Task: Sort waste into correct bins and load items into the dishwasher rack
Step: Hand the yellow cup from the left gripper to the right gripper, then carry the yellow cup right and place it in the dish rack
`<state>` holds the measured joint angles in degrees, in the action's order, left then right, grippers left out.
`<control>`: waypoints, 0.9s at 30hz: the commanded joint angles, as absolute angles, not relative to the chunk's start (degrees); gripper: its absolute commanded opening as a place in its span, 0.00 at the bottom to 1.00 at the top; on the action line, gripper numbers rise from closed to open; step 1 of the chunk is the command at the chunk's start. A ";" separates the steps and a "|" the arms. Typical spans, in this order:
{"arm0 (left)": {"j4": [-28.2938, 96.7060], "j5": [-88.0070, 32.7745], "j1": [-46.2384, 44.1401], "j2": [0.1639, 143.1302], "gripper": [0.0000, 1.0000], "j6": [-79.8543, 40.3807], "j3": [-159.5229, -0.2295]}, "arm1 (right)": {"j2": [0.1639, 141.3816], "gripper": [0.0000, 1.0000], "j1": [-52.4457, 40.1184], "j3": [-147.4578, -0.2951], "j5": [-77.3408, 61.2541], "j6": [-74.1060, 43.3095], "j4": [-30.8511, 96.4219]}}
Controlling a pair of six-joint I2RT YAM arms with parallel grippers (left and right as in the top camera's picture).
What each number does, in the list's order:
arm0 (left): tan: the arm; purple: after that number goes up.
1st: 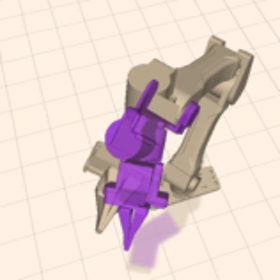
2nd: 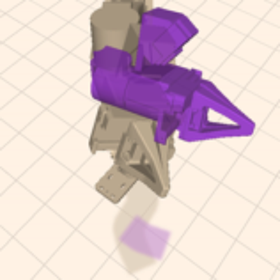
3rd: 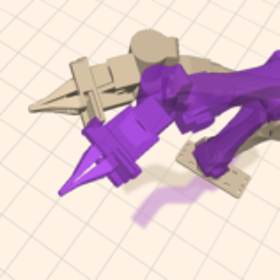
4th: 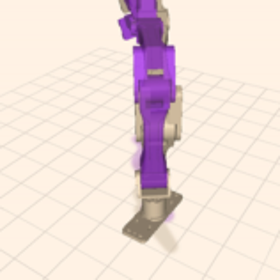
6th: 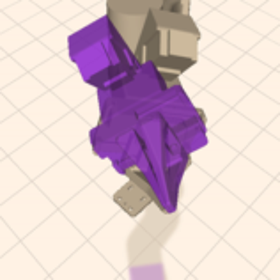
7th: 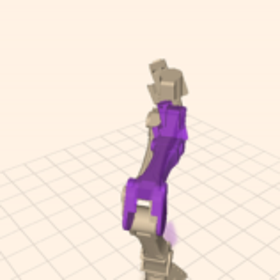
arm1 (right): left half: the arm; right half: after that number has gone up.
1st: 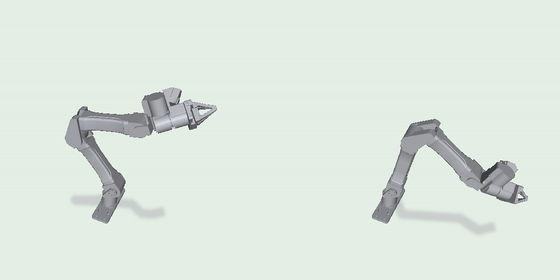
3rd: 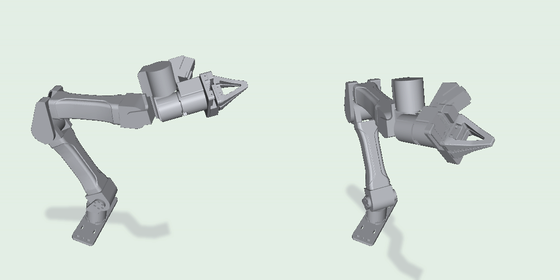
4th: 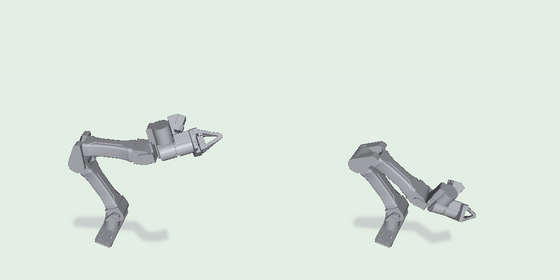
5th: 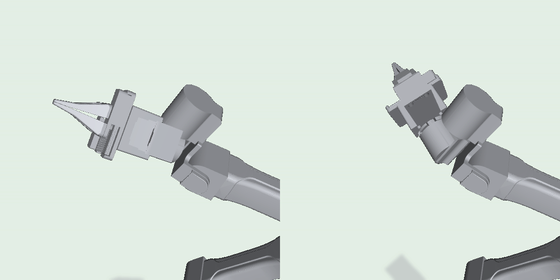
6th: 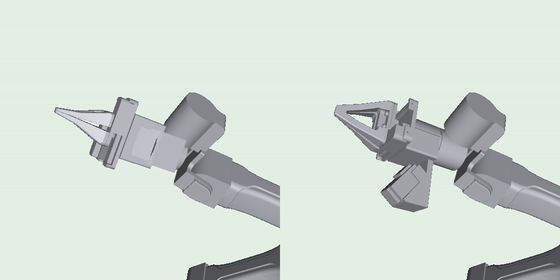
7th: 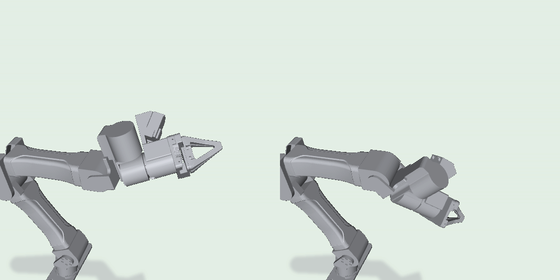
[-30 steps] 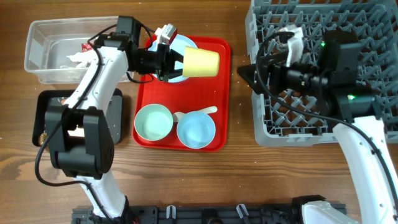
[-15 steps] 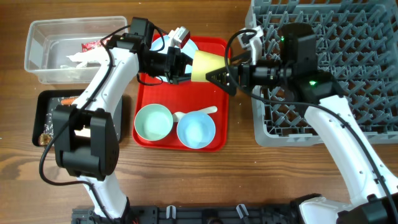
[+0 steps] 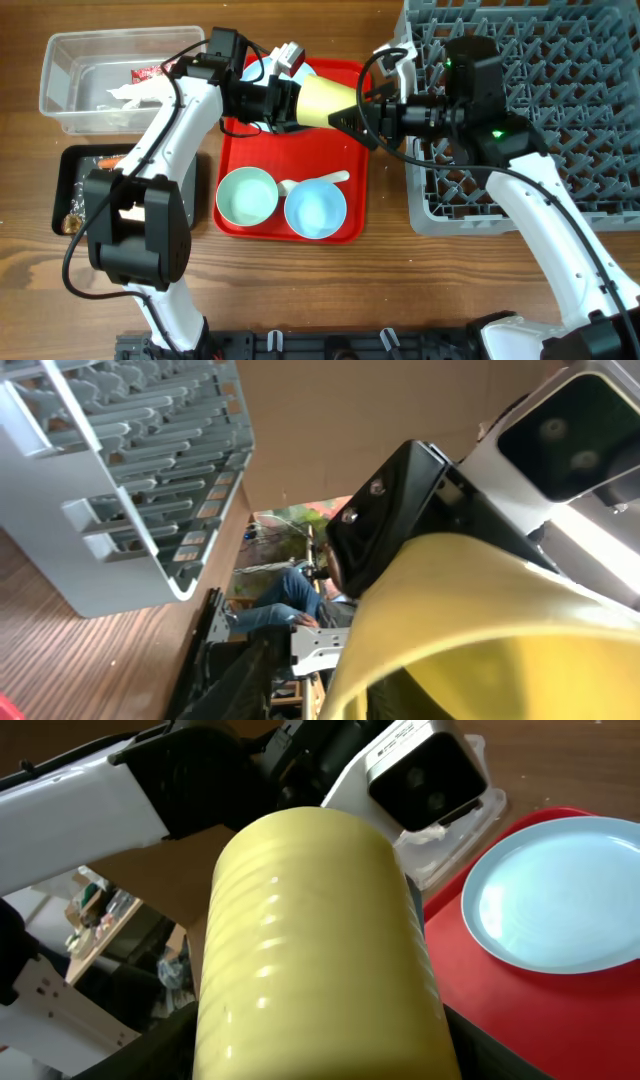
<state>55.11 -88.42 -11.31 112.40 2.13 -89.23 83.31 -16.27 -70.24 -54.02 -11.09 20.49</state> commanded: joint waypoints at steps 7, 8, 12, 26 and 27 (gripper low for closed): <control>55.11 -85.80 -11.40 111.15 0.36 2.76 -90.02 | 82.11 0.62 -5.76 -70.39 -52.12 -8.38 30.35; 55.11 -84.75 -11.40 111.15 0.37 2.76 -90.02 | 81.69 0.63 -4.08 -70.39 -51.42 -8.80 31.97; 55.13 -74.76 -11.42 111.15 0.39 2.72 -90.02 | 77.67 0.63 1.56 -70.78 -43.59 -10.70 40.47; 58.13 -46.63 -11.42 111.15 0.40 2.57 -90.02 | 74.41 0.65 3.40 -79.11 5.67 -19.62 79.40; 58.15 -45.76 -11.49 111.18 0.40 2.57 -90.02 | 74.91 0.65 3.40 -79.11 6.57 -19.97 79.57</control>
